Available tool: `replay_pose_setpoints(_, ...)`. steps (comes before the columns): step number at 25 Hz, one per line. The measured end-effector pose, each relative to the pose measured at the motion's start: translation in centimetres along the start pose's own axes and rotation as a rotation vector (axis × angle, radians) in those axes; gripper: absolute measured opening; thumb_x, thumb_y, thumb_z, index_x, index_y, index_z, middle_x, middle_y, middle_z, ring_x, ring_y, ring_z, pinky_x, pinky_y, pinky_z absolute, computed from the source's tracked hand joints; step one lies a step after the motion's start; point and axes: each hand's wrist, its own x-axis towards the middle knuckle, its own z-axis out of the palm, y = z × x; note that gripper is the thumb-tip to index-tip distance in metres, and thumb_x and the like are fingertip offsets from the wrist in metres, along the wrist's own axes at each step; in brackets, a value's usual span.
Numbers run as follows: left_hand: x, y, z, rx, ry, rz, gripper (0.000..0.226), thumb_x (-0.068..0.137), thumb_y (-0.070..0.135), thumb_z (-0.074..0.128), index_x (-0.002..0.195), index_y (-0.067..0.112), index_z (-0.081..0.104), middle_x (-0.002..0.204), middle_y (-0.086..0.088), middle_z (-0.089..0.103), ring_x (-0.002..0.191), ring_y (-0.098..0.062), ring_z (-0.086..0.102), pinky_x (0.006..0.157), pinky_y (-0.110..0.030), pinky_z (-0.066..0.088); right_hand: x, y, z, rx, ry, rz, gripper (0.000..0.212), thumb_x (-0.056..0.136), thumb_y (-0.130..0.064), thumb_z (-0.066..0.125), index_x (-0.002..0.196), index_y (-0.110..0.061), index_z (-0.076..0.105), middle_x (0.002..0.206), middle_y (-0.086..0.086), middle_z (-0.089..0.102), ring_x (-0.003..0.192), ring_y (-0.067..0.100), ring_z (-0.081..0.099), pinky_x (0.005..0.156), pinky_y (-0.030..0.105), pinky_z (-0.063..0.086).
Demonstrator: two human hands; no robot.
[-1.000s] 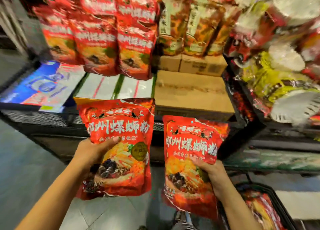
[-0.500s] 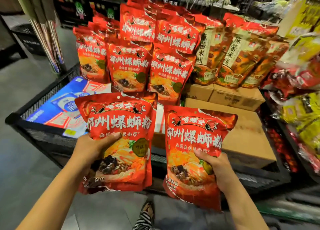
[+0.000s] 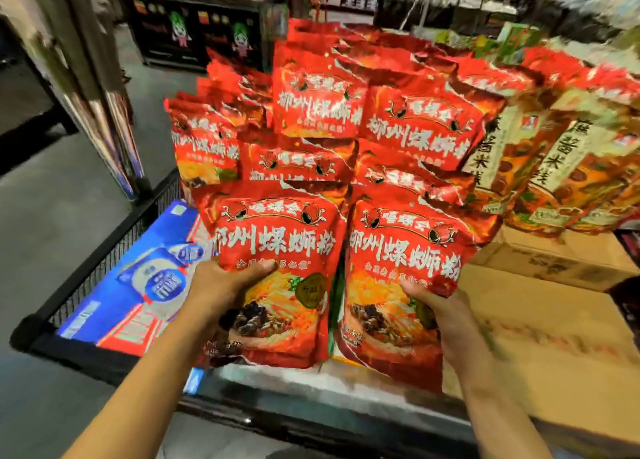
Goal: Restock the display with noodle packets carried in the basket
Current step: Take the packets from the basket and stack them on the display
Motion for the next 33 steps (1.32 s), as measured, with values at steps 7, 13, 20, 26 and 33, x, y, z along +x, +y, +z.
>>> replay_pose_setpoints(7, 11.0, 2.3, 0.6, -0.041, -0.216, 0.012, 0.051, 0.056, 0.029, 0.094, 0.1, 0.011, 0.073, 0.088, 0.001, 0.078, 0.078, -0.015, 0.075, 0.069, -0.026, 0.057, 6.1, -2.2, 3.4, 0.08, 0.051, -0.008, 0.038, 0.075, -0.013, 0.079, 0.11, -0.01, 0.064, 0.098, 0.006, 0.075, 0.088, 0.026, 0.073, 0.08, 0.041, 0.058)
replay_pose_setpoints(13, 17.1, 1.1, 4.1, 0.013, -0.236, -0.026, 0.052, 0.055, 0.026, 0.09, 0.101, 0.011, 0.07, 0.095, -0.003, 0.076, 0.092, -0.026, 0.073, 0.078, -0.032, 0.057, 11.3, -1.5, 4.6, -0.09, 0.185, -0.001, 0.076, 0.04, -0.04, 0.095, 0.106, -0.016, 0.066, 0.09, -0.008, 0.076, 0.087, 0.015, 0.072, 0.073, 0.028, 0.059)
replay_pose_setpoints(20, 16.3, -2.5, 6.5, -0.016, 0.004, -0.074, 0.057, 0.068, 0.023, 0.089, 0.118, 0.011, 0.063, 0.104, -0.005, 0.071, 0.087, -0.019, 0.068, 0.082, -0.036, 0.057, 11.6, 3.7, 5.5, -0.172, 0.596, 0.075, 0.083, 0.06, -0.042, 0.091, 0.13, -0.014, 0.057, 0.127, 0.01, 0.065, 0.119, 0.029, 0.06, 0.102, 0.047, 0.047)
replay_pose_setpoints(26, 16.2, -3.3, 7.0, -0.04, 0.109, -0.134, 0.07, 0.065, 0.033, 0.09, 0.125, 0.012, 0.061, 0.114, -0.006, 0.07, 0.099, -0.026, 0.067, 0.093, -0.046, 0.054, 11.3, 4.9, 4.2, -0.091, 0.571, 0.061, 0.071, 0.067, -0.036, 0.085, 0.128, -0.015, 0.057, 0.114, -0.001, 0.066, 0.108, 0.026, 0.065, 0.094, 0.041, 0.051)
replay_pose_setpoints(33, 14.9, -2.6, 6.6, 0.22, 0.201, -0.089, 0.112, 0.043, 0.071, 0.079, 0.133, 0.016, 0.039, 0.129, -0.011, 0.059, 0.119, -0.036, 0.056, 0.103, -0.057, 0.044, 10.7, 4.7, 4.4, -0.081, 0.595, 0.061, 0.084, 0.064, -0.042, 0.086, 0.134, -0.018, 0.047, 0.131, 0.006, 0.059, 0.121, 0.028, 0.057, 0.101, 0.045, 0.045)
